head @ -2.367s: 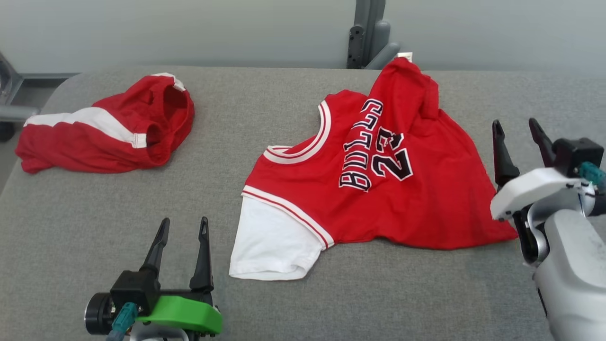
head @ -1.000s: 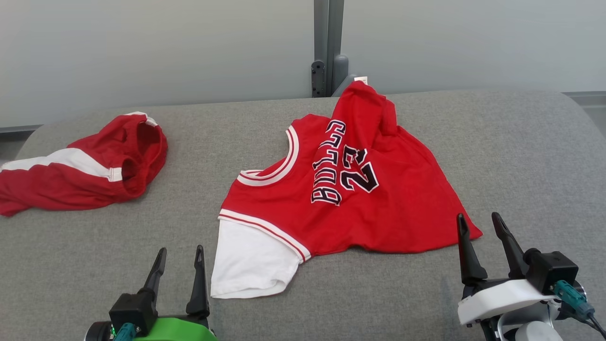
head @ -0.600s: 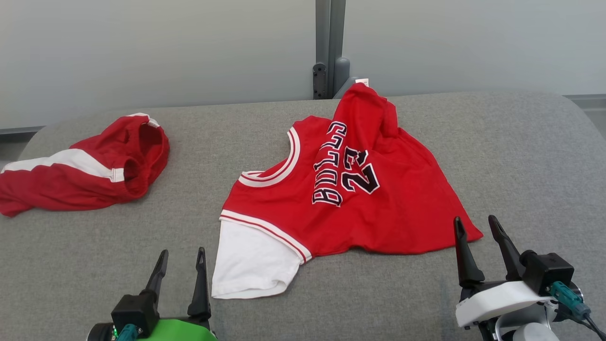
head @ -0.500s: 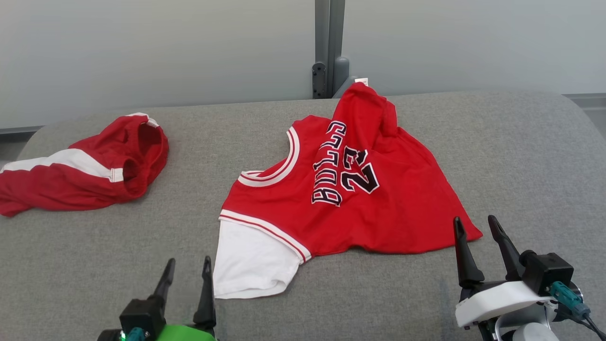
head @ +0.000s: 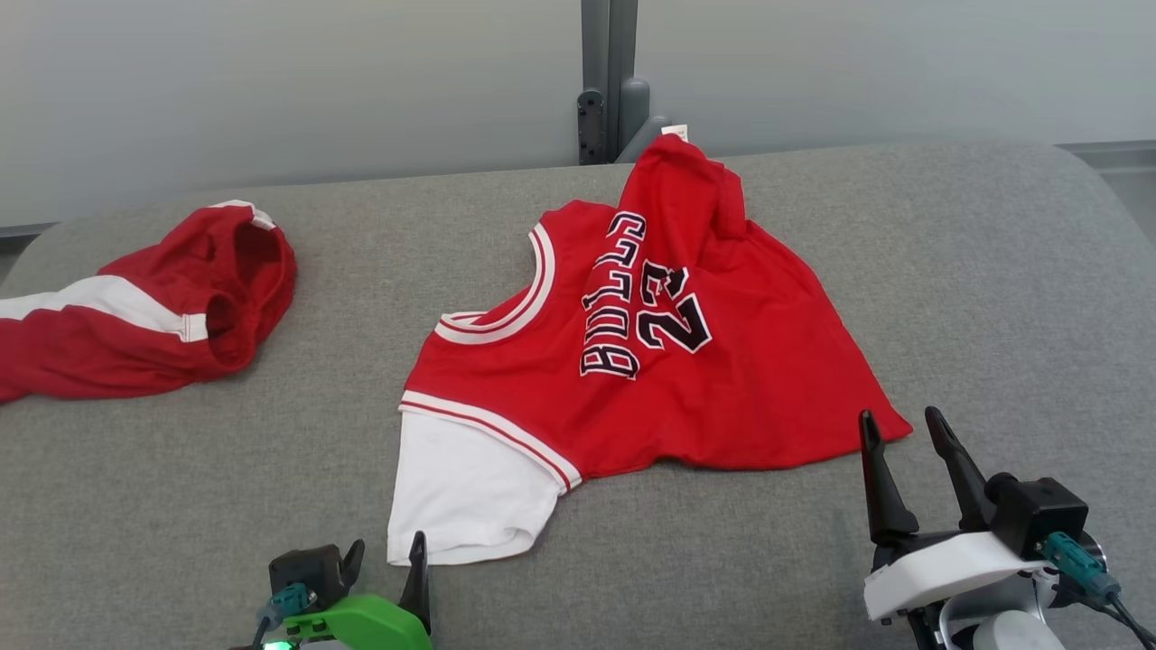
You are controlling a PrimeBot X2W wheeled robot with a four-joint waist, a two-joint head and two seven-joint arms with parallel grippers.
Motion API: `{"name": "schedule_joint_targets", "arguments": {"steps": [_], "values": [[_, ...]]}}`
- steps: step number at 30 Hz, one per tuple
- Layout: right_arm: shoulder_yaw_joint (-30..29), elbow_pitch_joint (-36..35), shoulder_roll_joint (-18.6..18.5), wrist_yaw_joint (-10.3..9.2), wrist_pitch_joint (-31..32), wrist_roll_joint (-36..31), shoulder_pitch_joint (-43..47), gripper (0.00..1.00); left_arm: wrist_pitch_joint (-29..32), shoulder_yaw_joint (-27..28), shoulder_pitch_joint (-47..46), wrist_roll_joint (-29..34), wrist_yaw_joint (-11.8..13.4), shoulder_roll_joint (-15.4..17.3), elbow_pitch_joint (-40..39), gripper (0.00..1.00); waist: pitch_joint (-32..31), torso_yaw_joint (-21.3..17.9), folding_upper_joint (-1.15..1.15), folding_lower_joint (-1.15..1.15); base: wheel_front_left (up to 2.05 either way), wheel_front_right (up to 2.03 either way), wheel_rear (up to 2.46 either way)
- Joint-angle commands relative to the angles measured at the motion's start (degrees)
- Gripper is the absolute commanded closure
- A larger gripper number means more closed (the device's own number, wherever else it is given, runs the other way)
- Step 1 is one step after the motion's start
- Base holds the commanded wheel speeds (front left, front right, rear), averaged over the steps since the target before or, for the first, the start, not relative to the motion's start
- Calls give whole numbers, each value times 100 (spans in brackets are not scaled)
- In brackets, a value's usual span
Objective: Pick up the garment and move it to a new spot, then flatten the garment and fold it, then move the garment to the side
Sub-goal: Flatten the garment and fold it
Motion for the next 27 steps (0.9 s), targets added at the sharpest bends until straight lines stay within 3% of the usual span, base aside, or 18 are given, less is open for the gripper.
{"name": "schedule_joint_targets", "arguments": {"steps": [1, 10, 11, 12, 13, 15, 16, 27], "values": [[4, -6, -3, -6, -12, -12, -73, 0, 49, -10, -119, -10, 78, 17, 92, 0, 89, -70, 12, 0, 0, 0, 0], [-16, -11, -3, -6, -13, -19, -150, 0, 241, -136, -448, -191, 382, 16, 623, 0, 282, -209, 12, 0, 0, 0, 0], [-18, -9, -3, -6, -13, -24, -154, 0, 290, -180, -449, -194, 386, 15, 666, 10, 291, -216, 12, 0, 0, 0, 0], [-20, -8, -3, -6, -14, -27, -161, 0, 330, -222, -456, -223, 379, 14, 692, 35, 300, -222, 12, 0, 0, 0, 0], [-29, -7, -3, -6, -14, -32, -167, 0, 346, -255, -468, -263, 371, 10, 701, 51, 306, -224, 12, 0, 0, 0, 0], [-57, 13, -3, -6, -14, -45, -162, 0, 364, -313, -491, -293, 384, 8, 724, 74, 313, -219, 12, 0, 0, 0, 0], [-67, 32, -3, -6, -14, -47, -163, 0, 367, -342, -503, -295, 379, 8, 736, 97, 315, -212, 12, 0, 0, 0, 0], [-664, 773, -5, -6, 241, 47, -339, 0, -476, -318, -574, -446, 353, 44, 283, 100, 317, 121, 12, 0, 0, 0, 0]]}}
